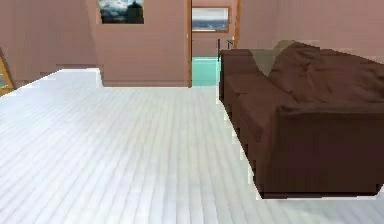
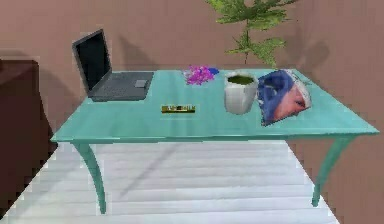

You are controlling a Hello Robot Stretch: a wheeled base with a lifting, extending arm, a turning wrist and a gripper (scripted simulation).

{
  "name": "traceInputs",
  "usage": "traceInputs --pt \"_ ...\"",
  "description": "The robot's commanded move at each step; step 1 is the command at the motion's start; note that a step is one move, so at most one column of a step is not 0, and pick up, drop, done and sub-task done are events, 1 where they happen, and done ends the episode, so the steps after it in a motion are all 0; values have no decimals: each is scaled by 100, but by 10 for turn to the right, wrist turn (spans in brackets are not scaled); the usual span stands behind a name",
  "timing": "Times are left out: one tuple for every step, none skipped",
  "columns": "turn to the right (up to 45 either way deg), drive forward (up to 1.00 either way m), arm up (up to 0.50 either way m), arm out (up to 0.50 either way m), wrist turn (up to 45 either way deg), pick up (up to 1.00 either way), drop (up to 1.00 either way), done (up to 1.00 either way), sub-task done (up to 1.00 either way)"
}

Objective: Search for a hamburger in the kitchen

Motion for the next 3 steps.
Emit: traceInputs --pt "0 100 0 0 0 0 0 0 0" --pt "0 100 0 0 0 0 0 0 0" --pt "-30 0 0 0 0 0 0 0 0"
